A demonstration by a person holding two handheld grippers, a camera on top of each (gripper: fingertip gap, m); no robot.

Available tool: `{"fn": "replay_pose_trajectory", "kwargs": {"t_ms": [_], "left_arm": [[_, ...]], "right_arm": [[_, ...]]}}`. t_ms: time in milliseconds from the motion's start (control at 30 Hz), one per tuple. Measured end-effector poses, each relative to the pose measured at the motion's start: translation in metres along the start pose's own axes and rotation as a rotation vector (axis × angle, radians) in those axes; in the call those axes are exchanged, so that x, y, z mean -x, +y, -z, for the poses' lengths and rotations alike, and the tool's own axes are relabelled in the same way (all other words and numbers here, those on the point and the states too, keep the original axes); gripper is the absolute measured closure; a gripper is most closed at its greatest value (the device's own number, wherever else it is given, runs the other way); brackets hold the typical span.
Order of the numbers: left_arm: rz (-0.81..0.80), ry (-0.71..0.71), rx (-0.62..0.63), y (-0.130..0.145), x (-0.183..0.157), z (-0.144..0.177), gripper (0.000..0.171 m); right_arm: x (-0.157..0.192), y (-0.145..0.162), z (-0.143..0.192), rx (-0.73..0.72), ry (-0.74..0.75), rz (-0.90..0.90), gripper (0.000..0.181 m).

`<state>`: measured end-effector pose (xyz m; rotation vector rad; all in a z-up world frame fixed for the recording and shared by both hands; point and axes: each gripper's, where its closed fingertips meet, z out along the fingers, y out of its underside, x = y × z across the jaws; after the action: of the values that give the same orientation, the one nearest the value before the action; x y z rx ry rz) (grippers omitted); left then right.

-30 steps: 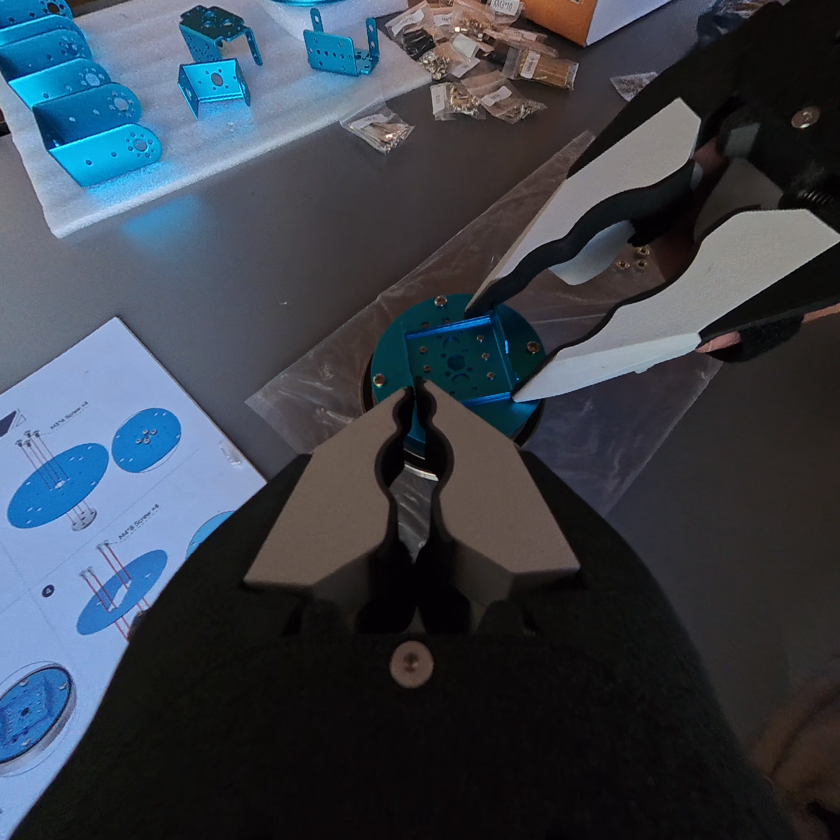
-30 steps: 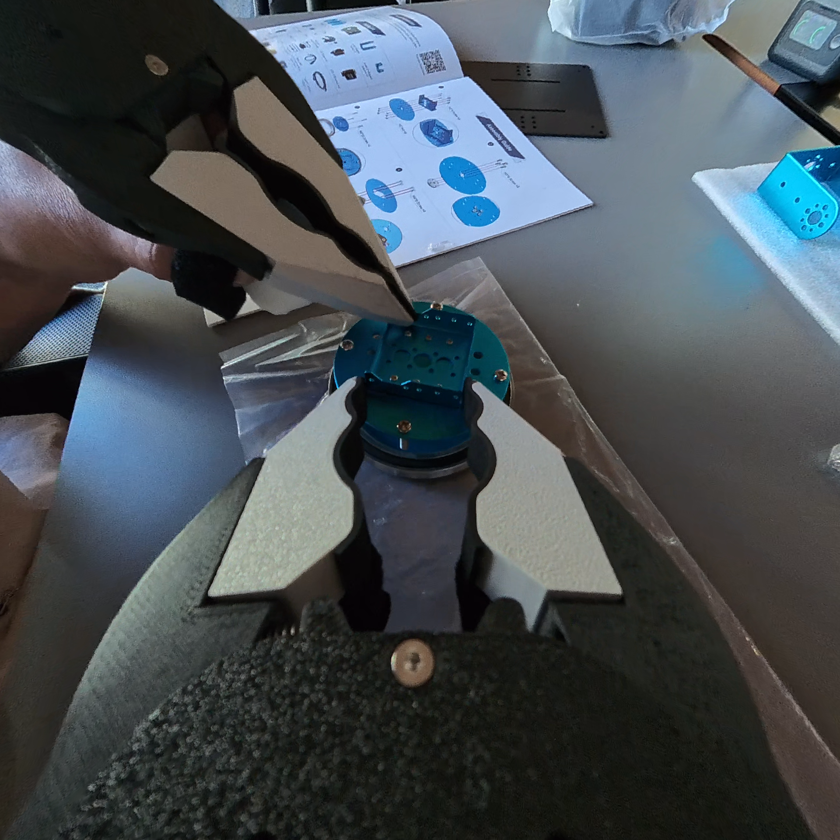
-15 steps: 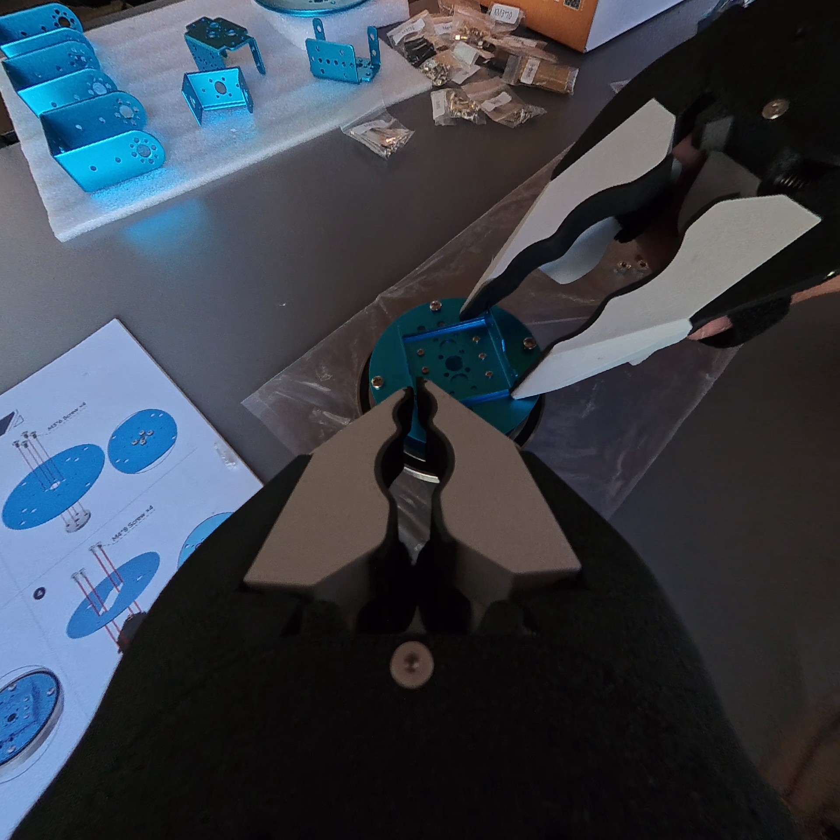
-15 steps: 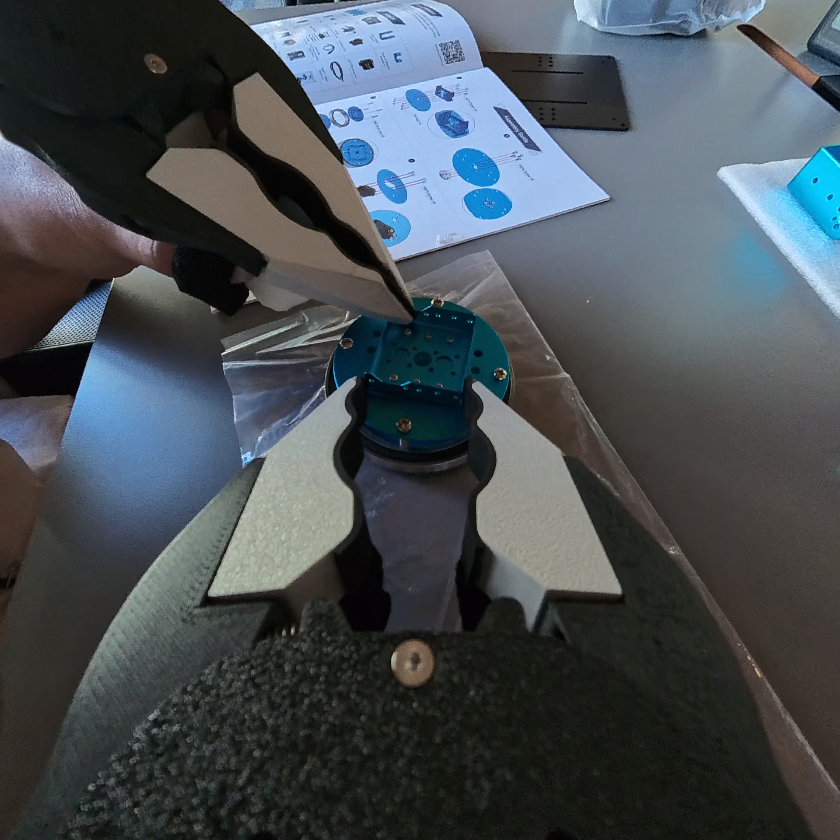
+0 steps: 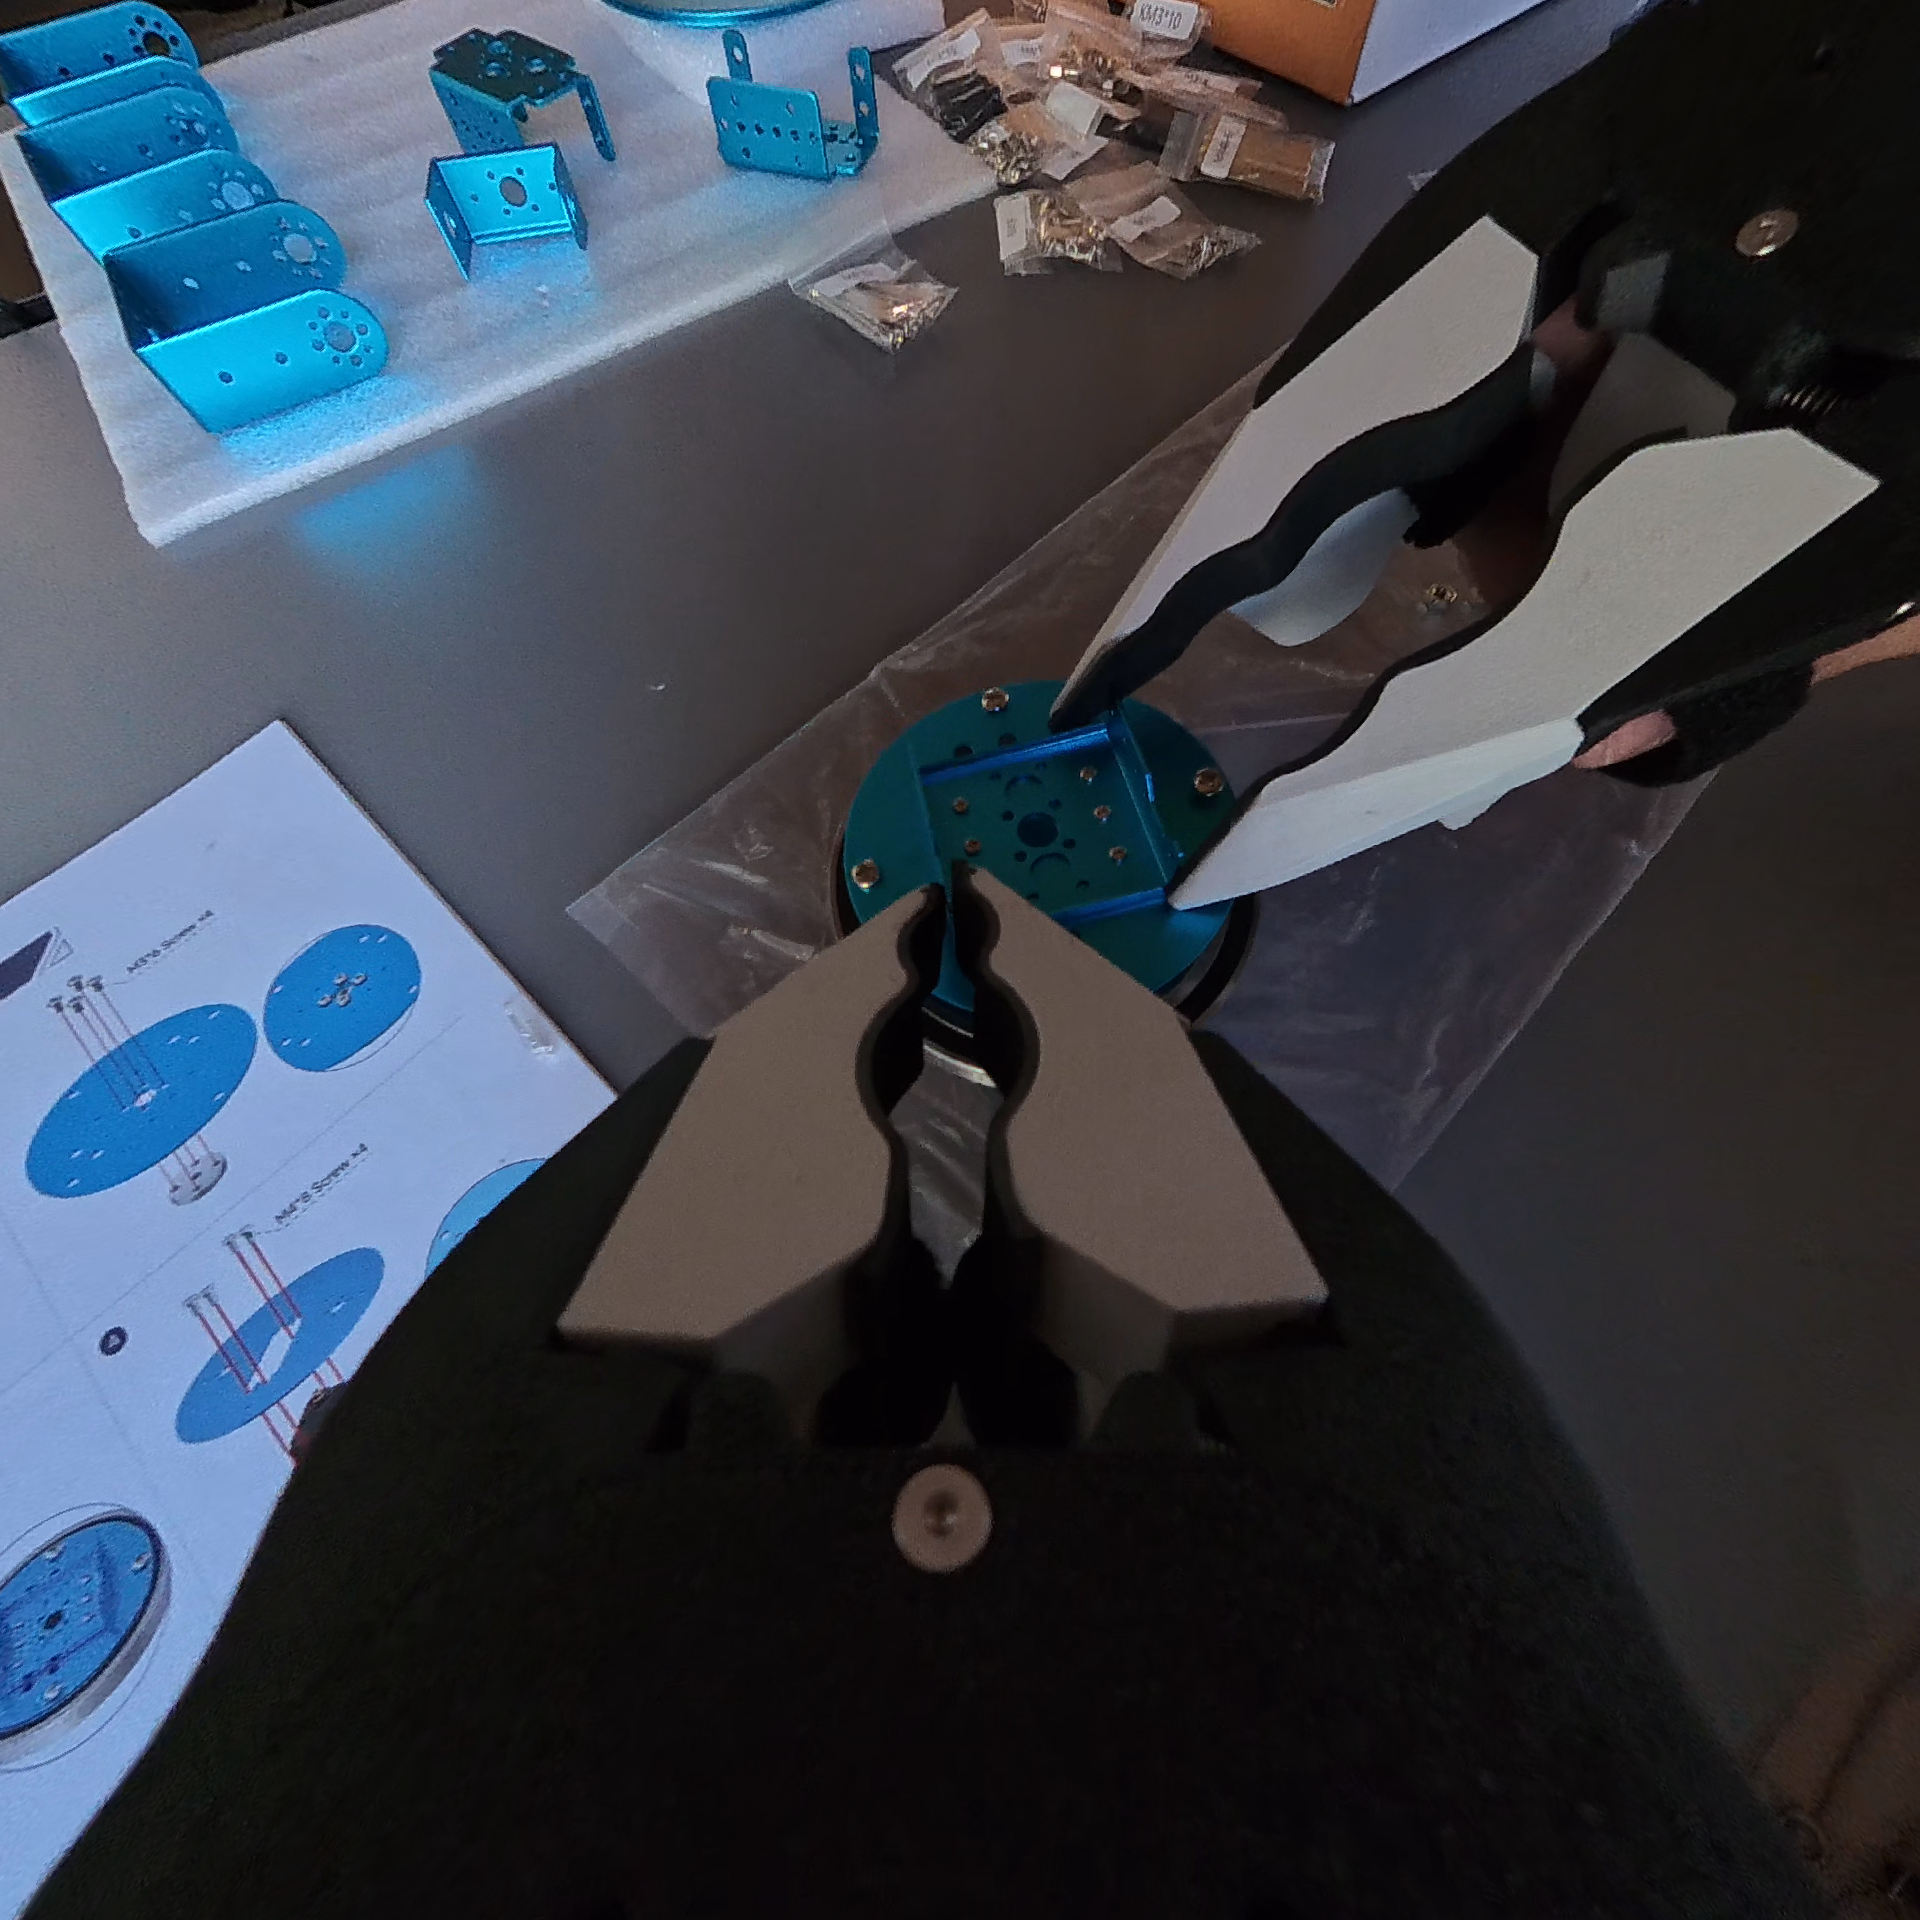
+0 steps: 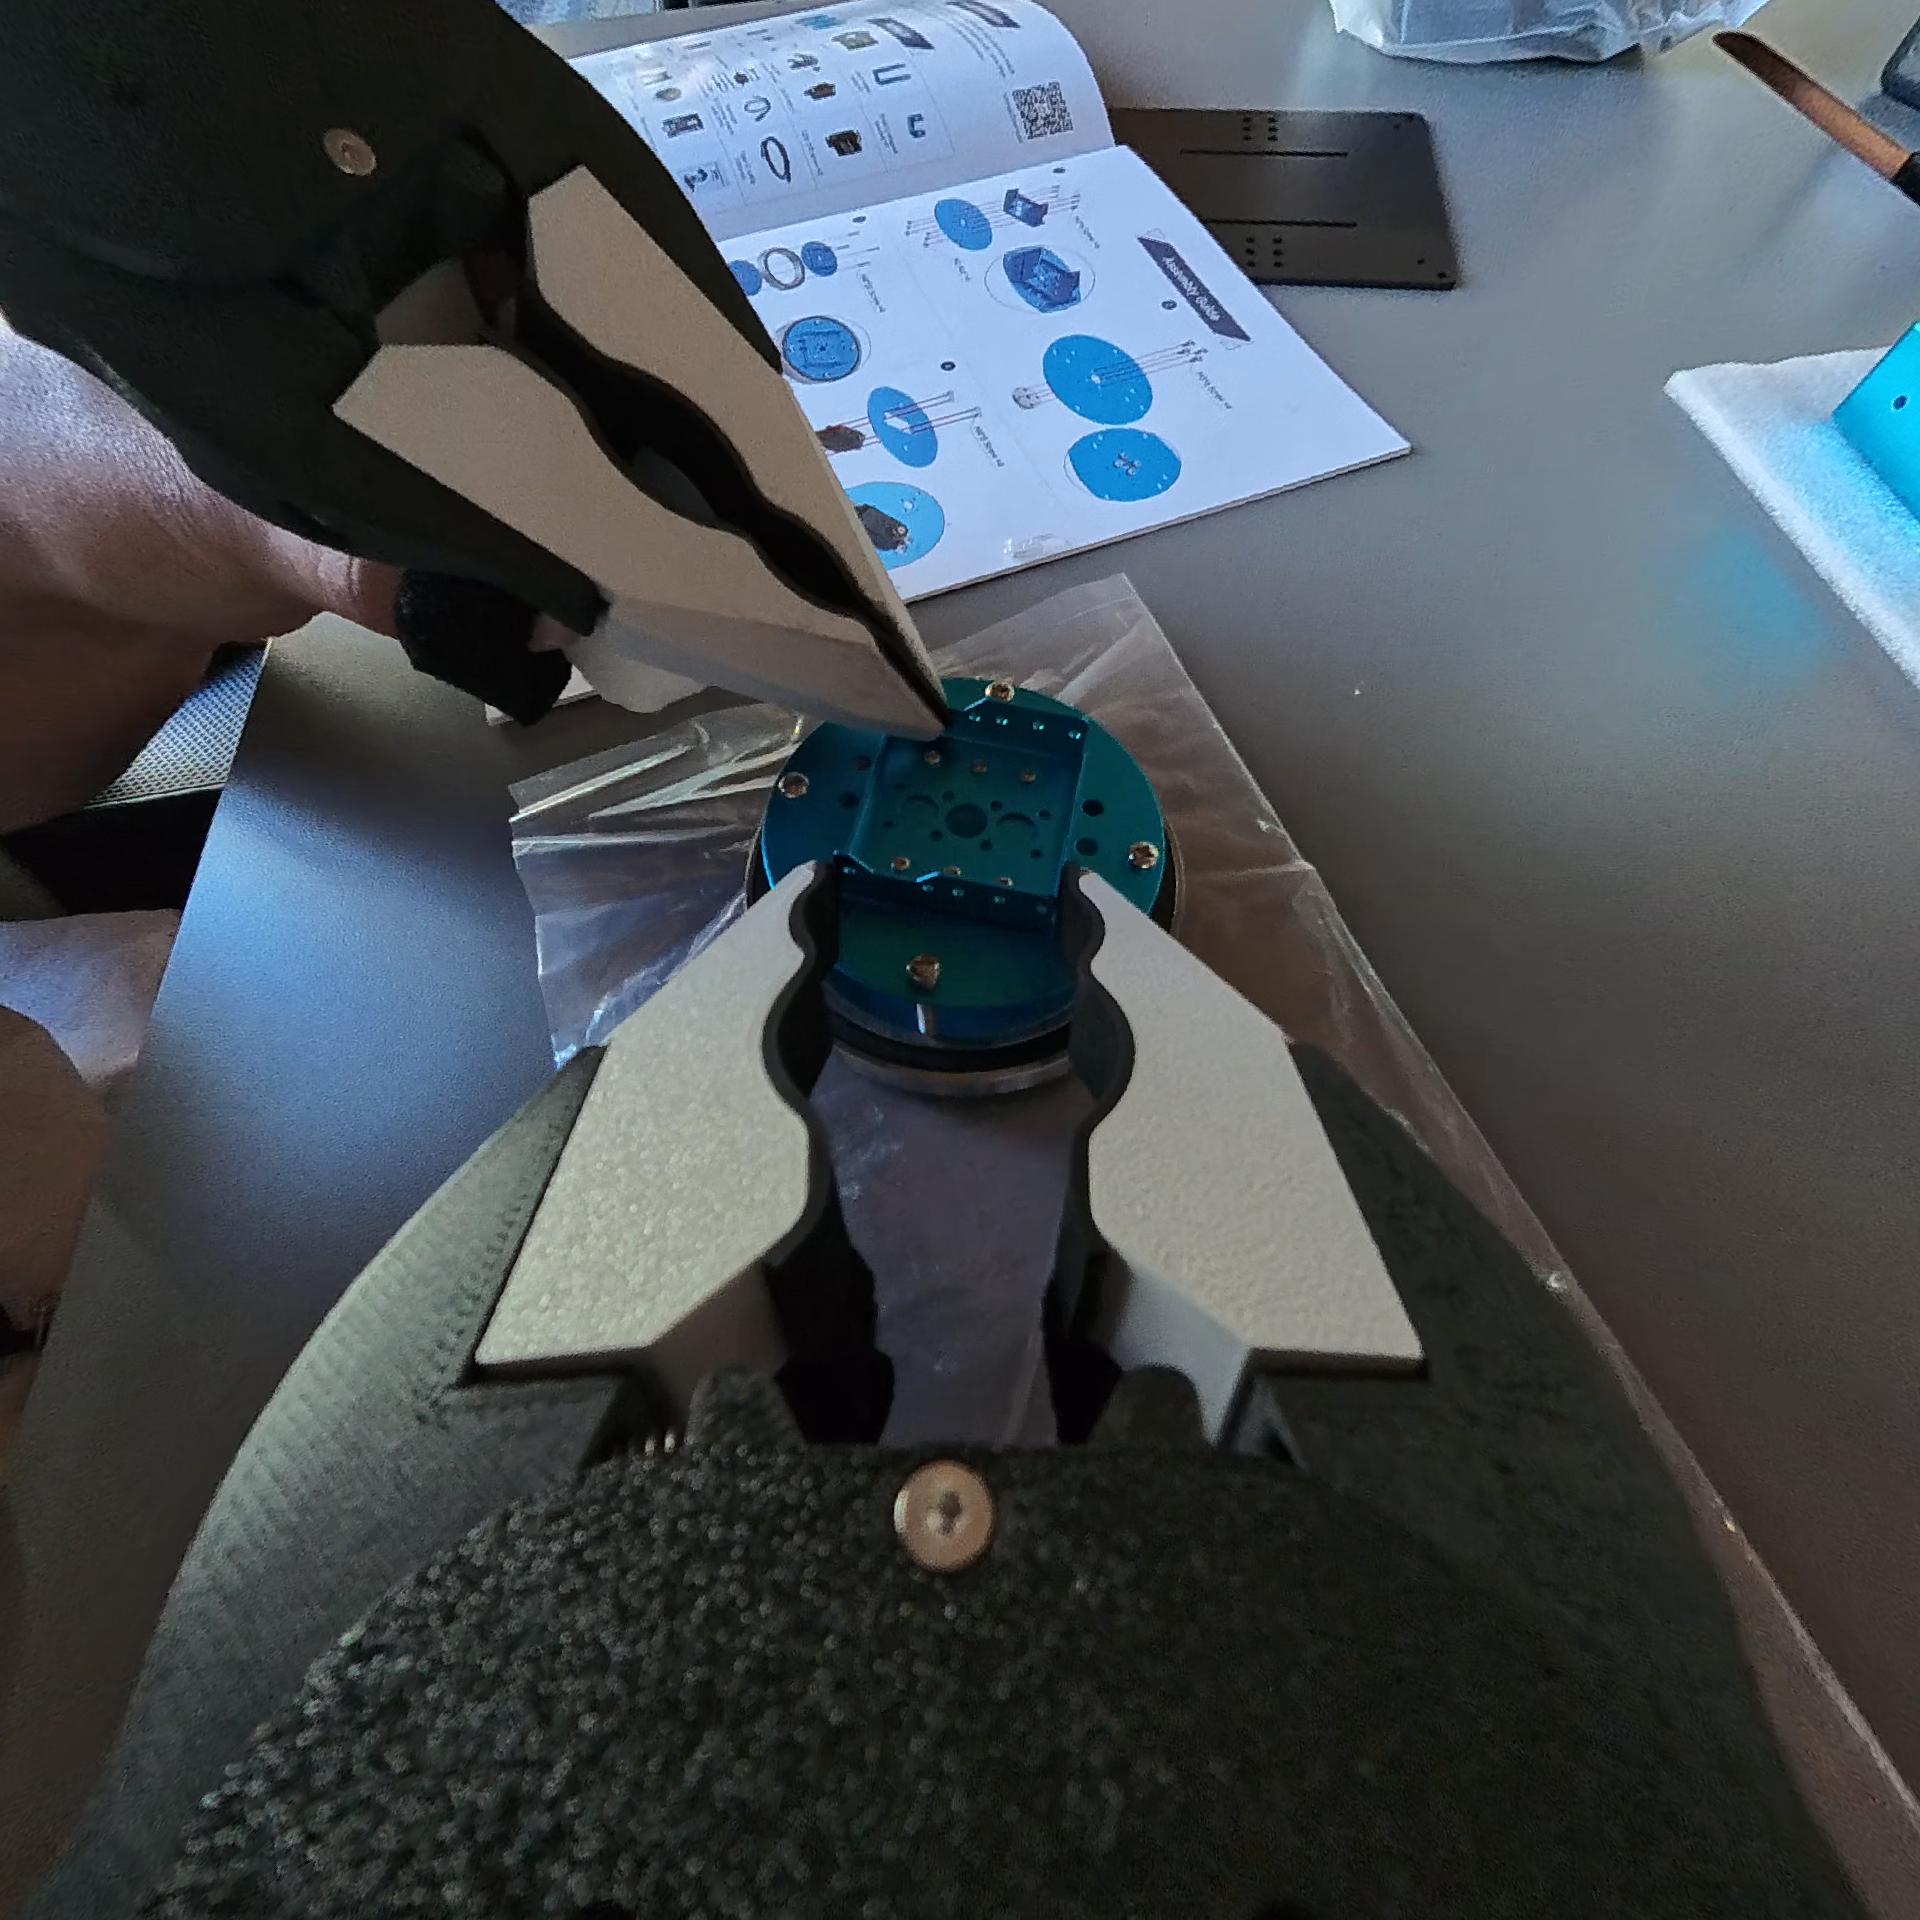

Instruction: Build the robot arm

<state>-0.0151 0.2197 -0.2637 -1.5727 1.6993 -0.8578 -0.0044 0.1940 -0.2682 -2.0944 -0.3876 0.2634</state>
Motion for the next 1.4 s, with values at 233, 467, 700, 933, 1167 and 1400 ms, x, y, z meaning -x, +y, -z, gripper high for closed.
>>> {"fn": "replay_pose_trajectory", "kwargs": {"t_ms": [233,467,700,933,1167,1400], "left_arm": [[0.008,-0.001,-0.008,-0.002,0.002,0.0,0.171],[0.007,0.005,-0.007,-0.001,0.0,-0.002,0.171],[0.022,-0.001,-0.016,-0.001,0.0,-0.003,0.171],[0.034,-0.021,-0.029,-0.004,0.005,-0.002,0.171],[0.038,-0.032,-0.04,-0.009,0.004,-0.002,0.171],[0.044,-0.049,-0.041,-0.007,0.007,0.001,0.171]], "right_arm": [[-0.001,-0.003,0.0,-0.006,0.004,0.002,0.139],[-0.001,0.001,0.001,0.0,-0.002,0.006,0.139],[-0.001,0.001,0.003,-0.003,-0.011,0.0,0.14],[-0.002,-0.005,0.019,-0.035,0.034,0.074,0.123],[-0.004,0.017,0.013,0.104,0.063,0.091,0.081],[0.002,0.025,-0.001,0.168,0.059,0.044,0.081]]}}
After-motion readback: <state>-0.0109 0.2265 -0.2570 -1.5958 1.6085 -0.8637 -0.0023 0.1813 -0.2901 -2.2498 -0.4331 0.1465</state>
